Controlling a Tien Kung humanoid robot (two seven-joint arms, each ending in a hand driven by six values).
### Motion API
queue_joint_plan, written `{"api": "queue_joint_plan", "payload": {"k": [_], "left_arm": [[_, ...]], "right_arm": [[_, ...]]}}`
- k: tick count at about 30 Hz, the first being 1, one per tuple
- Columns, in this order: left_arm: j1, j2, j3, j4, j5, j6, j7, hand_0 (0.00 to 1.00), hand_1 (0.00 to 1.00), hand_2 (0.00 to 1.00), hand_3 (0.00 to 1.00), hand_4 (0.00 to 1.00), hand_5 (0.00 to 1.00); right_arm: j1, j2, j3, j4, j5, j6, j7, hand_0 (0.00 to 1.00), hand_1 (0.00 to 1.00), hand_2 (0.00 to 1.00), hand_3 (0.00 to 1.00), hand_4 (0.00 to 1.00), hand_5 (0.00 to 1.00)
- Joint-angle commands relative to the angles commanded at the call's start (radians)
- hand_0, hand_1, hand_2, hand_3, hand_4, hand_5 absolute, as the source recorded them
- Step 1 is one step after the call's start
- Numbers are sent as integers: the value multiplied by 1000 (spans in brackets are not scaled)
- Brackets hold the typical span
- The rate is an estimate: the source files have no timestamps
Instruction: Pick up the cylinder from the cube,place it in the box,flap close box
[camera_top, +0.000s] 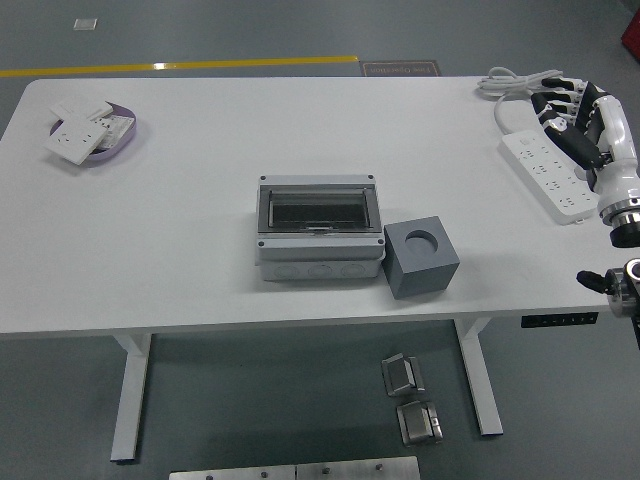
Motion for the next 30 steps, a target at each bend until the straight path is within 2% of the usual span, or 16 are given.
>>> {"api": "queue_joint_plan", "payload": {"k": [9,18,30], "left_arm": [[3,-1,3,0,-2,1,2,571,622,602,614,639,167],[1,10,-8,0,12,0,2,571,622,601,614,638,167],[2,7,-5,0,11,0,3,571,622,602,614,639,167]], "right_arm": [[-3,14,-14,-5,5,1,2,598,651,658,677,756,418],[-10,7,-11,-5,14,1,8,629,671,685,685,759,398],[-18,11,-8,-3,13,-1,12,631,672,686,685,753,378]]}}
